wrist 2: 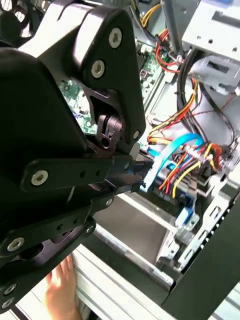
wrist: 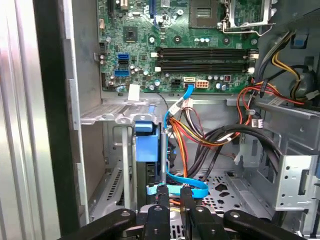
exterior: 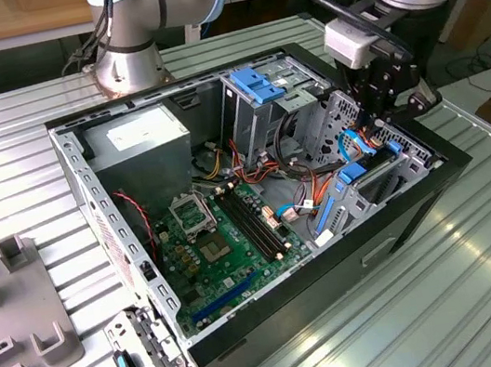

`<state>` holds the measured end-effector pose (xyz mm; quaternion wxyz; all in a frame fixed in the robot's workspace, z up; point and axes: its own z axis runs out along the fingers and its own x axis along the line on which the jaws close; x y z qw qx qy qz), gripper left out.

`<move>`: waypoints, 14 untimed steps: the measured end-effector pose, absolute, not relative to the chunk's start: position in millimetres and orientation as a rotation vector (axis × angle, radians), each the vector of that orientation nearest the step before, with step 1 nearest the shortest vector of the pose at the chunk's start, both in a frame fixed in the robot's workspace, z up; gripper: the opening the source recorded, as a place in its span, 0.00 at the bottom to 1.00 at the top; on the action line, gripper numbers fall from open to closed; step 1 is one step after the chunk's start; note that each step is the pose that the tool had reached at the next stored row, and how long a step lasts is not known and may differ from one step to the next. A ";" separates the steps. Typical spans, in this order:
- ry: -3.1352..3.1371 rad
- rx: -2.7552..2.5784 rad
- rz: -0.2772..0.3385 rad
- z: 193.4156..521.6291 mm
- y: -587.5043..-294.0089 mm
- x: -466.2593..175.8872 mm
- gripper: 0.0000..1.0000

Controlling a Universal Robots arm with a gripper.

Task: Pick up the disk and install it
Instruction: 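Insert the second disk wire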

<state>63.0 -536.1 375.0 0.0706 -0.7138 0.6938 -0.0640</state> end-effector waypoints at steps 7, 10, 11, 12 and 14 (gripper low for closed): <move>2.110 -2.169 -0.146 374.3 -528.3 62.1 0.24; 2.155 -2.215 -0.051 373.8 -528.2 63.1 0.24; 2.180 -2.240 0.004 373.6 -528.3 63.3 0.24; 2.181 -2.241 0.006 373.6 -528.2 63.2 0.24; 2.182 -2.241 0.007 373.5 -528.3 63.2 0.24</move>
